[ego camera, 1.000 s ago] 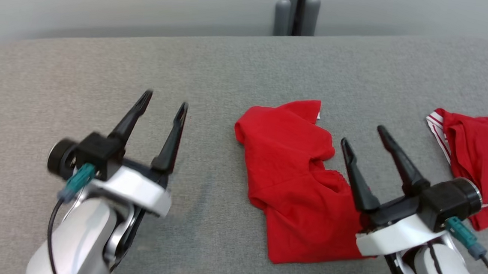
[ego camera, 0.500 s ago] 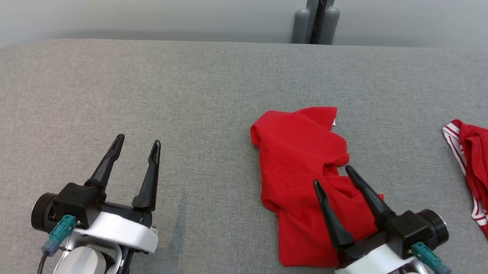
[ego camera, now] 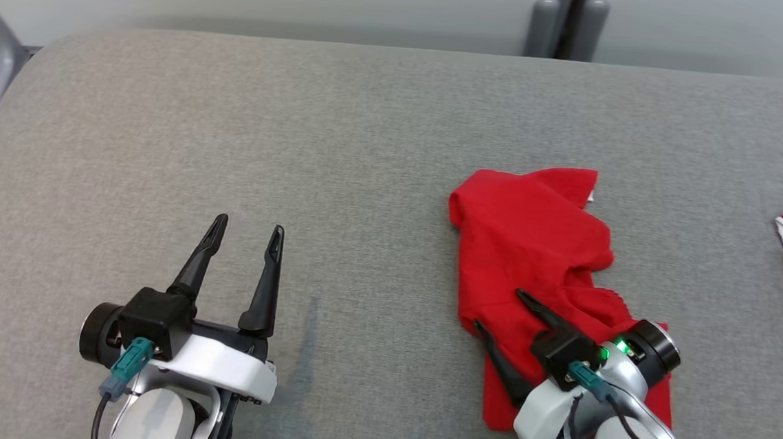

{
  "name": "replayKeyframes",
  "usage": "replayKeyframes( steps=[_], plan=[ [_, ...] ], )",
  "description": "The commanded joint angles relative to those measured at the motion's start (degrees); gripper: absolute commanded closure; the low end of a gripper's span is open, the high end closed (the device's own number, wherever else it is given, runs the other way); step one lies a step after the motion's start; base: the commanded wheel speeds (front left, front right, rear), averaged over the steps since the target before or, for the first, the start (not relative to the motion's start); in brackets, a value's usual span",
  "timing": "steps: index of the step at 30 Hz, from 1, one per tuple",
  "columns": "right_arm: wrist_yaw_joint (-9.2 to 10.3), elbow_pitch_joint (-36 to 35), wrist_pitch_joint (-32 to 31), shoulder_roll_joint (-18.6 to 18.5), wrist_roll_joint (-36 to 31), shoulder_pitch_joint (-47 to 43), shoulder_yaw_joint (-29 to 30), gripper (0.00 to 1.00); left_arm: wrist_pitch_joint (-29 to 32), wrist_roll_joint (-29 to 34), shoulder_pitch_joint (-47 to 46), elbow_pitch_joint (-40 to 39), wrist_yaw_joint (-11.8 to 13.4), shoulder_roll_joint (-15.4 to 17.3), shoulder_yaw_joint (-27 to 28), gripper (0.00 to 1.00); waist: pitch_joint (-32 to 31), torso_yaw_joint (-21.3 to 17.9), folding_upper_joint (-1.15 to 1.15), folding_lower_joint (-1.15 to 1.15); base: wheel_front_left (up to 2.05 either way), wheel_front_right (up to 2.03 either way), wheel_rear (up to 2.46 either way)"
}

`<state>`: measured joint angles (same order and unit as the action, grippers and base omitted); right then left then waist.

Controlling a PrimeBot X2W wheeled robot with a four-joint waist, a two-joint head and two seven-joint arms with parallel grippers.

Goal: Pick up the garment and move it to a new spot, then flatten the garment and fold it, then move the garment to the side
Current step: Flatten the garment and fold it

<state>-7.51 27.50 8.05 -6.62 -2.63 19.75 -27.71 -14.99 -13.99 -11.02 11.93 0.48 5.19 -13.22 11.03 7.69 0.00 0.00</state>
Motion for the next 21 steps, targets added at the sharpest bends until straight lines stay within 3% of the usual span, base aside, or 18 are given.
replayKeyframes(
  steps=[1, 5, 6, 7, 13, 20, 21],
  plan=[
    [0.05, 1.67, -0.82, -0.37, -1.71, 1.02, 0.88, 0.0, -0.22, 0.64, -0.25, 0.27, -0.49, -0.05, 0.55, 0.0, 0.27, 1.1, 0.0, 0.0, 0.0, 0.0, 0.0],
    [0.05, 5.57, -2.3, 0.19, -4.38, 1.65, 2.94, 0.0, -0.22, 1.31, -0.16, 0.82, -1.39, -0.87, 1.36, 0.0, 0.4, 2.49, 0.0, 0.0, 0.0, 0.0, 0.0],
    [0.05, 6.31, -2.47, 0.3, -4.76, 1.78, 3.34, 0.87, -0.22, 1.4, -0.16, 0.89, -1.49, -1.01, 1.64, 0.0, 0.4, 2.74, 0.0, 0.0, 0.0, 0.0, 0.0],
    [0.05, 7.0, -2.43, 0.34, -5.22, 1.9, 3.54, 1.0, -0.22, 1.5, -0.16, 0.96, -1.63, -1.16, 1.88, 0.0, 0.41, 2.97, 0.0, 0.0, 0.0, 0.0, 0.0],
    [0.04, 7.37, 1.8, 2.15, -1.6, 2.86, 3.68, 1.0, -0.22, 2.43, 0.21, 1.39, -2.41, -1.63, 2.83, 0.0, 0.07, 3.46, 0.0, 0.0, 0.0, 0.0, 0.0],
    [0.04, -1.4, 5.55, 3.45, 15.42, 7.69, -5.32, 1.0, -0.22, 2.69, 0.71, 1.91, -2.96, -1.99, 3.29, 0.0, -1.13, 2.52, 0.0, 0.0, 0.0, 0.0, 0.0],
    [0.04, -1.4, 5.55, 3.45, 15.42, 7.69, -5.32, 1.0, -0.22, 2.69, 0.71, 1.91, -2.96, -1.99, 3.29, 0.0, -1.13, 2.52, 0.0, 0.0, 0.0, 0.0, 0.0]
  ],
)
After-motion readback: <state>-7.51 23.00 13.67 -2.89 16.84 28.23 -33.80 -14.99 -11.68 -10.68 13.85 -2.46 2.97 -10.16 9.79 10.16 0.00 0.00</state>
